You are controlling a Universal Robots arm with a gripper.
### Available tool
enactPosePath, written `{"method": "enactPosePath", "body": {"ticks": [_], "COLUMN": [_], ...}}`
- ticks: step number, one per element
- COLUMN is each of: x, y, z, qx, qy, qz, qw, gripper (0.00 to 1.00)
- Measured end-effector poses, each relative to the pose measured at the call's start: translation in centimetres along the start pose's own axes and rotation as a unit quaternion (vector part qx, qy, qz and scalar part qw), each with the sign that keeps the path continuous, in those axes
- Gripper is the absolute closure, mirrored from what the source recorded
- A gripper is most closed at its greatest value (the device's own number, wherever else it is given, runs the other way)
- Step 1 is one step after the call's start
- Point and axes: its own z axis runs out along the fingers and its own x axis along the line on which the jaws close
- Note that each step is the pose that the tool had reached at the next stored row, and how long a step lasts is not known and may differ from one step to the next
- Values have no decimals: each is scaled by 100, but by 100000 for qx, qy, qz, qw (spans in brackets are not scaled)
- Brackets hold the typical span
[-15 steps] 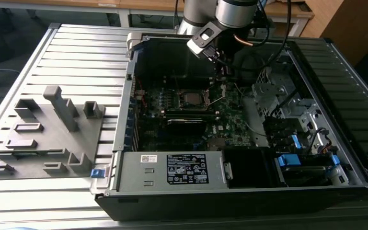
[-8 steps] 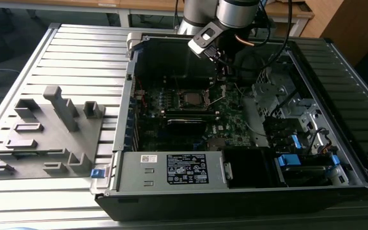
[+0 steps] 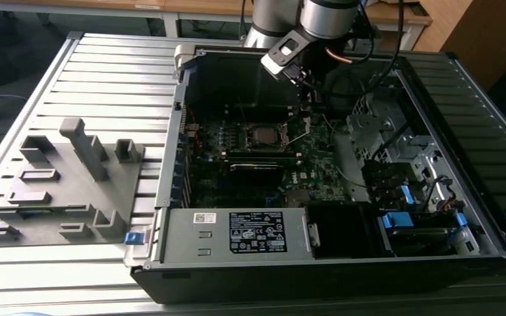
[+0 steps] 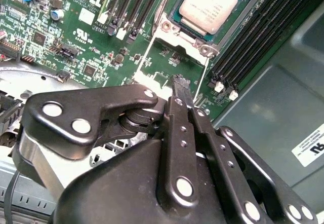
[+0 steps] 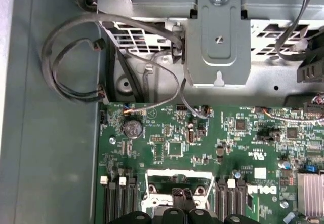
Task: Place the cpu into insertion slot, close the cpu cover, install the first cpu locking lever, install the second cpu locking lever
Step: 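Close the cpu cover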
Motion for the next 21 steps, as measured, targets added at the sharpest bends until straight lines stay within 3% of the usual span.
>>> {"method": "enactPosePath", "body": {"ticks": [21], "x": [0], "y": [310], "z": [15], "qx": [79], "qy": [-55], "qz": [696], "qw": [99998], "gripper": [89]}}
